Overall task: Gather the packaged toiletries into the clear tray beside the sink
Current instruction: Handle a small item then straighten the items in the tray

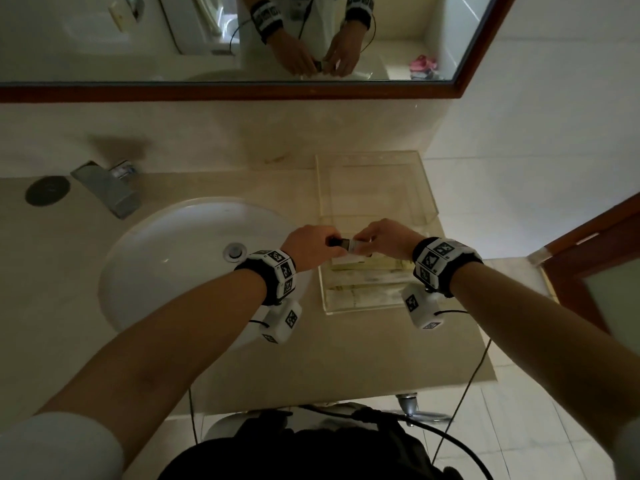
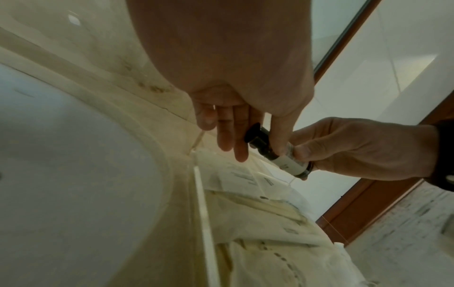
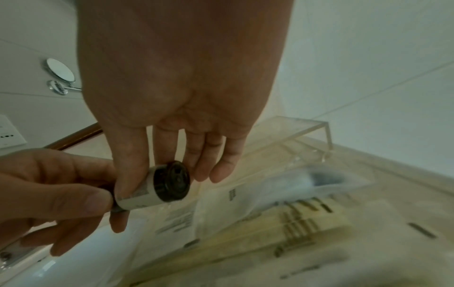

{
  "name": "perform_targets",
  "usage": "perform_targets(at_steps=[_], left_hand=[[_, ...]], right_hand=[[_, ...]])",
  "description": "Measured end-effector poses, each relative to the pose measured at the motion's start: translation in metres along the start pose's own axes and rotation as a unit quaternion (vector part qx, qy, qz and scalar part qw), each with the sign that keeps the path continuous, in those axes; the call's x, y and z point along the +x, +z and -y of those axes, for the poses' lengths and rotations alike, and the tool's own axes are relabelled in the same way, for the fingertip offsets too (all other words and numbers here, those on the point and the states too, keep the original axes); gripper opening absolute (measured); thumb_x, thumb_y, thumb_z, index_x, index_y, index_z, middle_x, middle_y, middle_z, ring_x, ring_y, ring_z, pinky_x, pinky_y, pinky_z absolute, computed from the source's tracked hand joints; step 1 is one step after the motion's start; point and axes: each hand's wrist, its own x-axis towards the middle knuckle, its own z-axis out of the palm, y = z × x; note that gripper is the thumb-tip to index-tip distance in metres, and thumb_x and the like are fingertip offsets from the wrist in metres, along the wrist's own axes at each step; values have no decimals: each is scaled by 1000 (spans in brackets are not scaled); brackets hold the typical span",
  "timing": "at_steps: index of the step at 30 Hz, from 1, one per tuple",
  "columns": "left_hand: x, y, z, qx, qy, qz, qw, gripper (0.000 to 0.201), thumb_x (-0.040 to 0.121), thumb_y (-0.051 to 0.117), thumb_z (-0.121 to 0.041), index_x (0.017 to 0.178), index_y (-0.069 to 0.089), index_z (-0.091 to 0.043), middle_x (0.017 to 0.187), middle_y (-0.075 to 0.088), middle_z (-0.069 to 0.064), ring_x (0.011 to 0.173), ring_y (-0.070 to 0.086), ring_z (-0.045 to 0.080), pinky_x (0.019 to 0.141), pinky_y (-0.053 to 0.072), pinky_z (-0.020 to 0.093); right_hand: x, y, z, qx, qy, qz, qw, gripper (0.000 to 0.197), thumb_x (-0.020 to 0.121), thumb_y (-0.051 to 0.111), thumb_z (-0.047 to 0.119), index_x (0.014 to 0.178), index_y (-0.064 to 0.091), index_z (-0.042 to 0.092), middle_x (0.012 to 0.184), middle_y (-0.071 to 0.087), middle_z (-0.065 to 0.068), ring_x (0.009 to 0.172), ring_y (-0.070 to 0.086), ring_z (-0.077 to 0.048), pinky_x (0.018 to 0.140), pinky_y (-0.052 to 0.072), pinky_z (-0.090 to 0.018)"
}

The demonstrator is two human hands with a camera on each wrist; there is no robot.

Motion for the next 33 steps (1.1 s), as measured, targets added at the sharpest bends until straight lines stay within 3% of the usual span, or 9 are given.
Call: perform_targets(at_steps=[6, 9, 14, 18, 21, 23, 25, 27, 33], left_hand=[[16, 17, -37, 10, 24, -8, 1000, 30, 86, 60, -46, 109, 62, -27, 95, 68, -4, 84, 61, 17, 74, 48, 32], [22, 26, -52, 3, 30, -12, 999, 38, 86, 61, -45, 120, 57, -28, 104, 65, -8, 90, 59, 14, 75, 45, 29], [29, 36, -64, 59, 46, 22, 997, 49, 86, 59, -35, 133, 49, -23, 134, 52, 0, 125, 42, 21, 101, 40, 41], [29, 43, -65, 127, 48, 68, 988, 58, 88, 57, -36, 141, 40, -21, 147, 38, 2, 133, 32, 24, 109, 32, 44], [28, 47, -62, 184, 55, 107, 976, 68, 89, 58, -43, 147, 30, -21, 154, 27, 3, 138, 25, 25, 111, 27, 44], [27, 49, -62, 215, 61, 119, 967, 71, 89, 57, -45, 149, 26, -22, 155, 23, 3, 139, 22, 26, 111, 27, 45], [26, 50, -63, 234, 59, 126, 962, 72, 90, 56, -44, 150, 23, -23, 155, 20, 3, 139, 20, 27, 111, 27, 46], [26, 51, -64, 240, 53, 133, 960, 72, 90, 54, -44, 150, 20, -23, 156, 18, 2, 140, 19, 27, 111, 26, 47], [25, 53, -64, 250, 47, 144, 956, 76, 89, 55, -45, 151, 17, -25, 157, 14, 2, 140, 17, 28, 110, 26, 49]], right_hand=[[-19, -19, -34, 4, 30, -4, 1000, 15, 85, 65, 33, 93, 73, 23, 92, 70, -4, 73, 56, -13, 65, 42, -26], [-30, -27, -49, -13, 52, -12, 998, 14, 86, 63, 32, 90, 72, 21, 84, 67, -6, 74, 55, -18, 64, 40, -29], [-43, -34, -78, -36, 127, -79, 988, 21, 85, 62, 35, 88, 74, 17, 82, 70, -3, 78, 62, -21, 66, 47, -30], [-46, -30, -92, -69, 203, -95, 972, 41, 83, 56, 47, 72, 66, 9, 74, 64, -7, 66, 58, -22, 54, 39, -26], [-44, -23, -98, -90, 230, -98, 964, 41, 82, 57, 47, 62, 54, 11, 72, 58, -6, 57, 51, -17, 47, 32, -25], [-43, -19, -100, -76, 241, -109, 961, 34, 80, 62, 42, 68, 58, 10, 76, 62, -6, 59, 54, -18, 48, 35, -24], [-42, -14, -100, -73, 234, -120, 962, 29, 80, 65, 36, 93, 64, 10, 91, 67, -8, 74, 61, -23, 58, 44, -27], [-42, -10, -100, -81, 221, -128, 964, 41, 82, 64, 33, 118, 56, 15, 105, 65, -10, 92, 62, -28, 73, 50, -32], [-42, -5, -99, -112, 208, -139, 962, 52, 83, 63, 31, 130, 44, 20, 105, 65, -10, 92, 62, -31, 73, 49, -34]])
